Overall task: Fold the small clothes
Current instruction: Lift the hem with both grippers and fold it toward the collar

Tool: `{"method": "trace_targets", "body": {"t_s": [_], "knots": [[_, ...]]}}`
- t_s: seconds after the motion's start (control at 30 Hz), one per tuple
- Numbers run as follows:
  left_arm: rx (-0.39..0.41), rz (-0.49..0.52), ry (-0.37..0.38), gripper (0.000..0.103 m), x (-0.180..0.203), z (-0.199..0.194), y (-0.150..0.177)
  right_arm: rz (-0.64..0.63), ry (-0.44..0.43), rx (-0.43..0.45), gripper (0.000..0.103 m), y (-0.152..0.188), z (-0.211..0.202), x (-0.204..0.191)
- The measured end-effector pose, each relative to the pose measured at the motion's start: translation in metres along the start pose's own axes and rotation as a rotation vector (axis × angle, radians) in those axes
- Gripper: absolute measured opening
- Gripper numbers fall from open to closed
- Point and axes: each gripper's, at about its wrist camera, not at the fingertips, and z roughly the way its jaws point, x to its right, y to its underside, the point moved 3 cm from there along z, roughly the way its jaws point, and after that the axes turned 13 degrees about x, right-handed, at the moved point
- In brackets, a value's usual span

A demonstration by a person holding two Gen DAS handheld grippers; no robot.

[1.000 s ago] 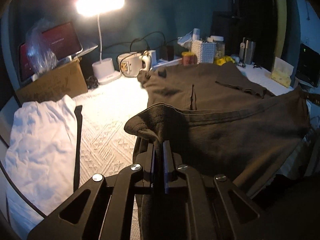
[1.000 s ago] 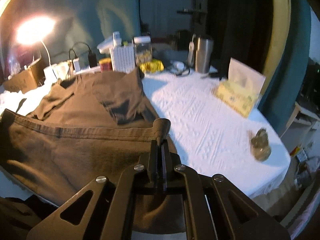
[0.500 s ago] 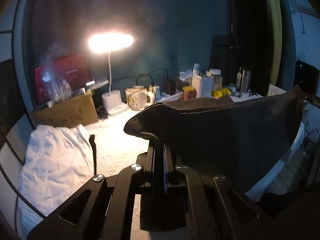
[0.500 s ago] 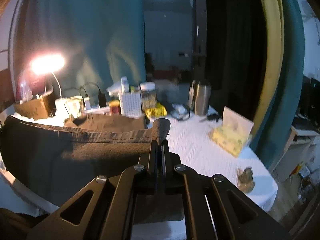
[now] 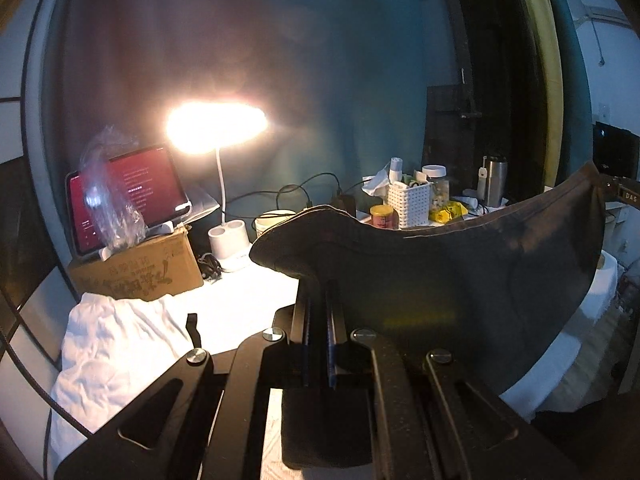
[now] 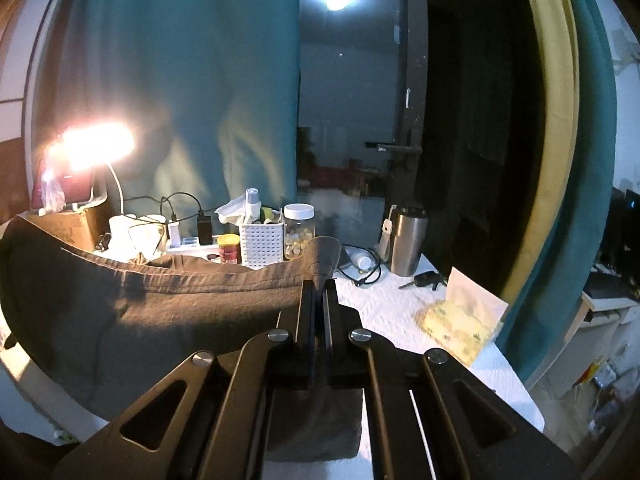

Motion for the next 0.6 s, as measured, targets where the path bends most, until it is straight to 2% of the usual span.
{"method": "trace_targets", "body": {"t_s": [0.6], "knots": [[-0.02,-0.028,-0.059,0.005,-0.018,0.078,-0.003,0.025,-0.002,-0.052,0.004,0.003,0.087,0.006]]}}
